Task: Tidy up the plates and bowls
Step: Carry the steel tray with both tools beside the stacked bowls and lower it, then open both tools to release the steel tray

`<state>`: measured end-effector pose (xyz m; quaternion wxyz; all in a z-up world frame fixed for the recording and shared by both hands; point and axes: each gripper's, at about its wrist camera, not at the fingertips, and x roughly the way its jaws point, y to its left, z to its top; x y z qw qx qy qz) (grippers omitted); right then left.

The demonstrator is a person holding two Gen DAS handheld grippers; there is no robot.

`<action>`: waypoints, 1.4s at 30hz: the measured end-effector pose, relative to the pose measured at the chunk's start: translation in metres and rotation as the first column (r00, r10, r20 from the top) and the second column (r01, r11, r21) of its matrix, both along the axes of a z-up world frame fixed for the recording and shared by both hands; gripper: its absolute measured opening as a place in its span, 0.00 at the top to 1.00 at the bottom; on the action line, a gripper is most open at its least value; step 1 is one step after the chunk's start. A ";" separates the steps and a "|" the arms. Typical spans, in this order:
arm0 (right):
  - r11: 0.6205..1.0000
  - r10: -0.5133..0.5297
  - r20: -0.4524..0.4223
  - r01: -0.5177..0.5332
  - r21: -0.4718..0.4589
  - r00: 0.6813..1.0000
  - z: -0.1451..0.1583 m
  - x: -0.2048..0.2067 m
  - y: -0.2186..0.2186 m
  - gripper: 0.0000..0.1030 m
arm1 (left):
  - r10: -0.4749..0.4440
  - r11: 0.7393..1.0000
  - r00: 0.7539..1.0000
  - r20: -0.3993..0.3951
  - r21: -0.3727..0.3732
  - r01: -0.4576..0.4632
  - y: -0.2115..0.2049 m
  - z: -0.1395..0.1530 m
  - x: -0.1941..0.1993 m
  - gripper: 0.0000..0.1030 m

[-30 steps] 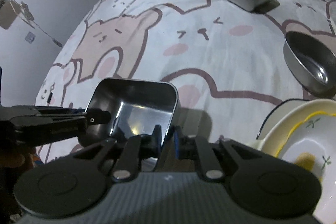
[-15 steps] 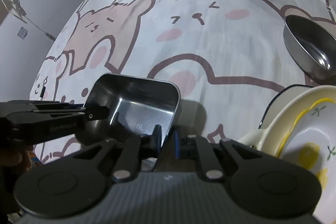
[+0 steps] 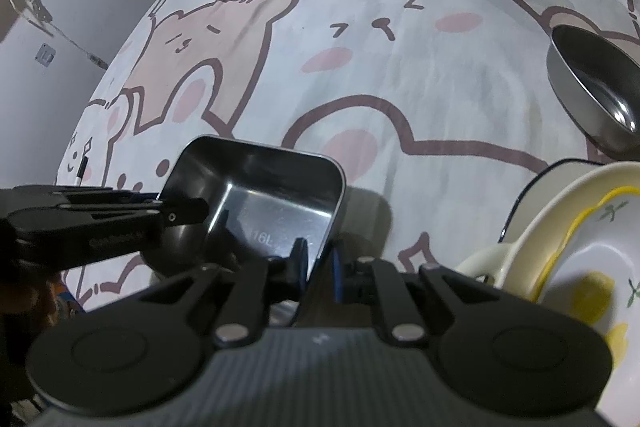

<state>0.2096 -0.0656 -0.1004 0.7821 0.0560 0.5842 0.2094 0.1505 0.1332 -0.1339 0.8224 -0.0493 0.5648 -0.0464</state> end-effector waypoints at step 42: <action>0.999 0.033 0.056 -0.033 0.001 0.998 0.015 0.001 -0.004 0.31 | 0.041 0.999 0.996 0.080 0.017 -0.043 0.013 0.020 -0.005 0.11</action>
